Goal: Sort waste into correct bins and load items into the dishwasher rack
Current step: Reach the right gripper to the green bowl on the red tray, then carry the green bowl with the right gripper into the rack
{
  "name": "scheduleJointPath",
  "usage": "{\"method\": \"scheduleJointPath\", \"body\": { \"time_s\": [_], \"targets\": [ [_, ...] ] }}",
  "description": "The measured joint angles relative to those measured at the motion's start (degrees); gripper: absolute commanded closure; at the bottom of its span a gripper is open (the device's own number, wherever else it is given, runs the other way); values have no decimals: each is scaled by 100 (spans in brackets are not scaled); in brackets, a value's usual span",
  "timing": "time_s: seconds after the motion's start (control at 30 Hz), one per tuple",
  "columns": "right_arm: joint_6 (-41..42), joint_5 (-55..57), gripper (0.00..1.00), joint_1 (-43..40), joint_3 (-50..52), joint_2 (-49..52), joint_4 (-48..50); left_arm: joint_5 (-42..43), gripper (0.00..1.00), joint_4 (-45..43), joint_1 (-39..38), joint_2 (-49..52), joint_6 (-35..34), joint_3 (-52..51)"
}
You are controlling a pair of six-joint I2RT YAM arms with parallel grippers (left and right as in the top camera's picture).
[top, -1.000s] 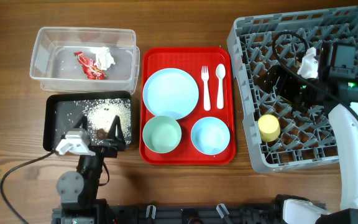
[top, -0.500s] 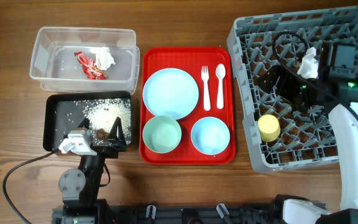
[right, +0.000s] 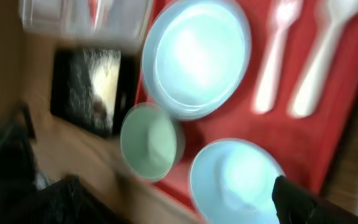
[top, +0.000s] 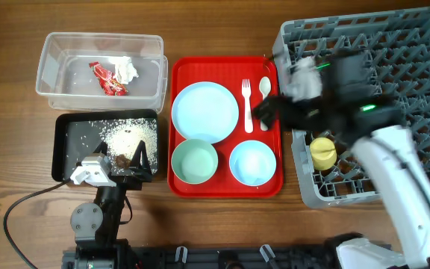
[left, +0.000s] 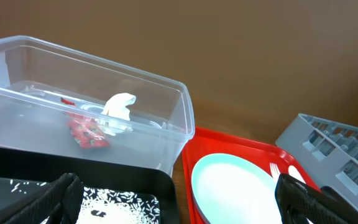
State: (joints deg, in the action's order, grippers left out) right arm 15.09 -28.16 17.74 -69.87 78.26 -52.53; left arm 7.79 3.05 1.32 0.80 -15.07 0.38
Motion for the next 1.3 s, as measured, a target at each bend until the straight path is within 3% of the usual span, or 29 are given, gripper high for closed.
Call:
{"method": "scheduleJointPath", "body": {
  "time_s": [0.07,0.17,0.27,0.33,0.43,0.53,0.67,0.9,0.97,1.07,1.3],
  "targets": [
    [120,691,28,1016,2,2,-37,-2,0,0,0,0,0,0],
    [372,1591,28,2280,28,175,140,0,0,0,0,0,0,2],
    [317,1926,32,2612,98,627,608,-2,0,0,0,0,0,2],
    [81,2037,41,2649,125,1115,909,-2,0,0,-2,0,0,0],
    [-131,2214,43,2647,129,1829,1185,-2,0,2,0,0,0,2],
    [-184,2371,50,2632,188,2439,1248,-2,0,0,0,0,0,2],
    [-317,2369,59,2632,210,2557,1259,0,0,0,0,0,0,2],
    [-664,2297,62,2632,210,2568,1386,0,0,2,0,0,0,0],
    [-761,2262,80,2632,210,2592,1397,-2,0,2,0,0,0,2],
    [-911,2199,96,2632,208,2647,1405,-2,0,0,0,0,0,2],
    [-1025,2098,96,2632,199,2649,1296,-2,0,0,0,0,0,2]
  ]
}}
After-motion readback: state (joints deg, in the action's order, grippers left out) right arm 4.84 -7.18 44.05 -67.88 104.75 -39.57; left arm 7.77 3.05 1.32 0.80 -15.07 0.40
